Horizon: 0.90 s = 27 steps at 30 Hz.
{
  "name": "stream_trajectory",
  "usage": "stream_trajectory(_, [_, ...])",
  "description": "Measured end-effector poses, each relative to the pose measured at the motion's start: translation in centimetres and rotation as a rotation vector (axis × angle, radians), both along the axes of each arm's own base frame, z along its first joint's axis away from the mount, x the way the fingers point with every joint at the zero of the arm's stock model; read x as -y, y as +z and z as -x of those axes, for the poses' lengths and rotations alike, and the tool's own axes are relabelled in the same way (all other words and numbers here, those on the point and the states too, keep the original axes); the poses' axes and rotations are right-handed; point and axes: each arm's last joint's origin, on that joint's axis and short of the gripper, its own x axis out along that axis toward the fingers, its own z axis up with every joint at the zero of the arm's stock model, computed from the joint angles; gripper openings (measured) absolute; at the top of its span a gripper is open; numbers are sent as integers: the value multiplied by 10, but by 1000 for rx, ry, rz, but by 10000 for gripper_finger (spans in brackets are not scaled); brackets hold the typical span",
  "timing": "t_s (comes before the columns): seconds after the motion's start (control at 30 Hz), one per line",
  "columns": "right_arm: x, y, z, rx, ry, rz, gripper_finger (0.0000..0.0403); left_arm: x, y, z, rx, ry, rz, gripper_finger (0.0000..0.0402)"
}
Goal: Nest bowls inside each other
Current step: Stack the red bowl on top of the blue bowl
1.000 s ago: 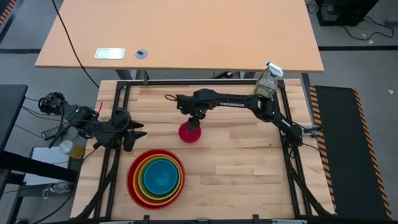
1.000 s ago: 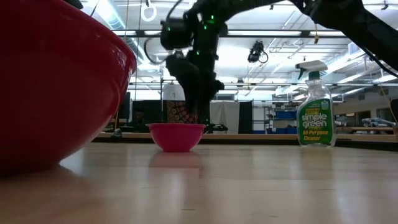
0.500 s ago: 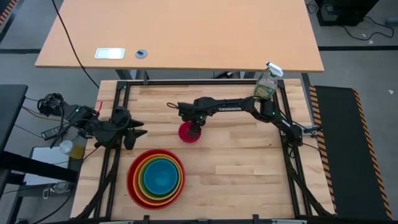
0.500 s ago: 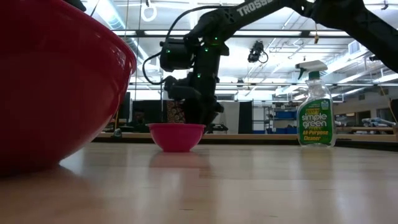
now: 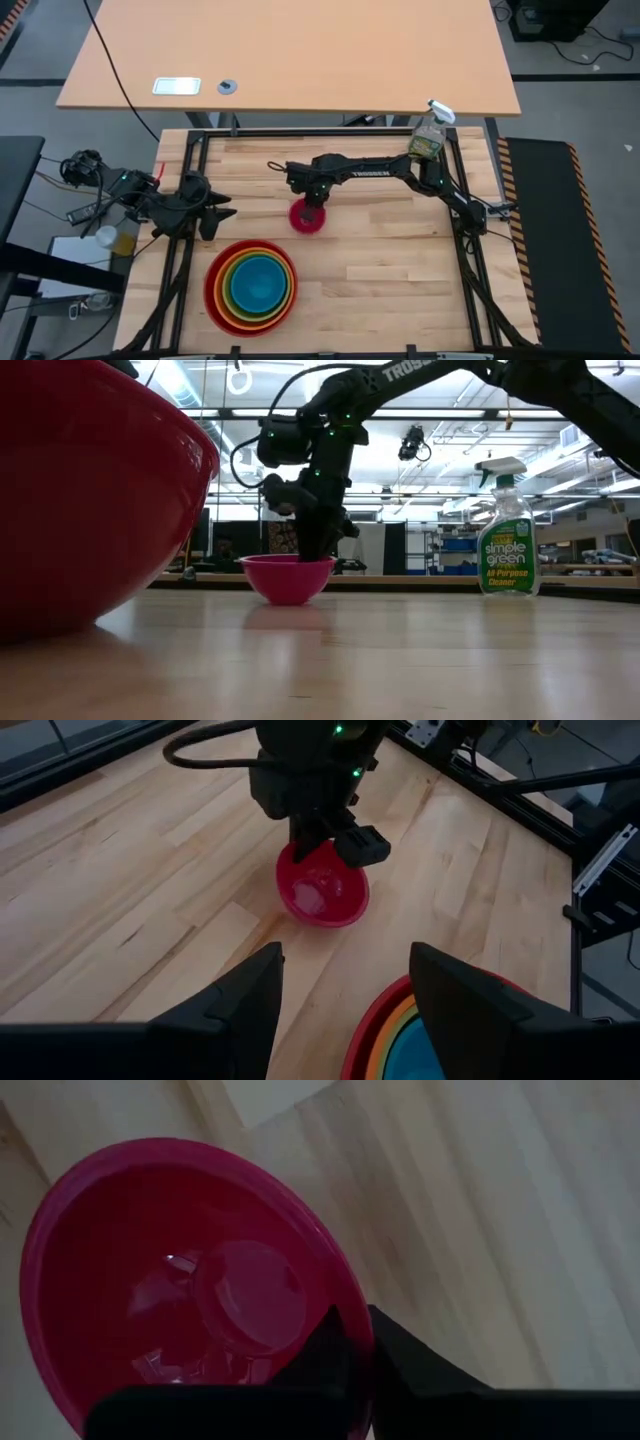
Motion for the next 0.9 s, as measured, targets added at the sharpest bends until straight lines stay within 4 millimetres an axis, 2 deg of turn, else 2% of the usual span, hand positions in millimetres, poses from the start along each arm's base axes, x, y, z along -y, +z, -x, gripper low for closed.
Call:
stream_trajectory(0.17, [2,16,-4,18,-3,34,19,0,0,0,0,-1,-1,221])
stream_trajectory(0.37, [-6,50,-15,127,43,34,21,0,0,0,-1,-2,-3,221])
stream_trajectory(0.67, [-47,110,-31,358,82,40,22,0,0,0,-1,-4,-6,221])
stream_trajectory(0.77, [-68,115,-37,434,97,22,22,0,0,0,-4,-11,-16,221])
stream_trajectory(0.9, [-107,118,-45,518,151,-15,25,0,0,0,-5,-14,-20,221])
